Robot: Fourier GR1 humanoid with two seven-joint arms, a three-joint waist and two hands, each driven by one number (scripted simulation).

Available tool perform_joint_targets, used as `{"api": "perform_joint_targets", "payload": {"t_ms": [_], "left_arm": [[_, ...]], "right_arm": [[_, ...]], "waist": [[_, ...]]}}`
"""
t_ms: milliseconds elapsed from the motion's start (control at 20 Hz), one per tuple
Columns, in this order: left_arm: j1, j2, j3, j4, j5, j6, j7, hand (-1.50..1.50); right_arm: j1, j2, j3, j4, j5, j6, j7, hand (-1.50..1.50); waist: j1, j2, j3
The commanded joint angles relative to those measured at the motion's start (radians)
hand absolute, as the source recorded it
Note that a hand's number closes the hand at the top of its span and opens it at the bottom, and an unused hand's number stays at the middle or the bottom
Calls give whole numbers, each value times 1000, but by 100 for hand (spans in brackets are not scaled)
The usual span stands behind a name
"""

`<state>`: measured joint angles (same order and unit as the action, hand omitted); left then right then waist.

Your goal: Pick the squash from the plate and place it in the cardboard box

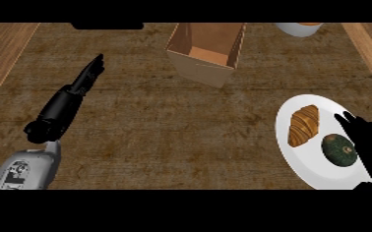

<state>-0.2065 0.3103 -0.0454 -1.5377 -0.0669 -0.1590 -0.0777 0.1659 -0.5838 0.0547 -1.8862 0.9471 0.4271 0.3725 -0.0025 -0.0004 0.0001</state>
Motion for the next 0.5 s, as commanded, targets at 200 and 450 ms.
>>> {"api": "perform_joint_targets", "payload": {"t_ms": [200,450], "left_arm": [[-16,-16,39,12,-22,-35,8,0],[-64,-40,51,-14,-26,-48,73,0]], "right_arm": [[-69,27,-58,223,32,-62,-182,-150],[-97,71,-48,206,108,-21,-110,-150]], "waist": [[2,1,0],[0,0,0]]}}
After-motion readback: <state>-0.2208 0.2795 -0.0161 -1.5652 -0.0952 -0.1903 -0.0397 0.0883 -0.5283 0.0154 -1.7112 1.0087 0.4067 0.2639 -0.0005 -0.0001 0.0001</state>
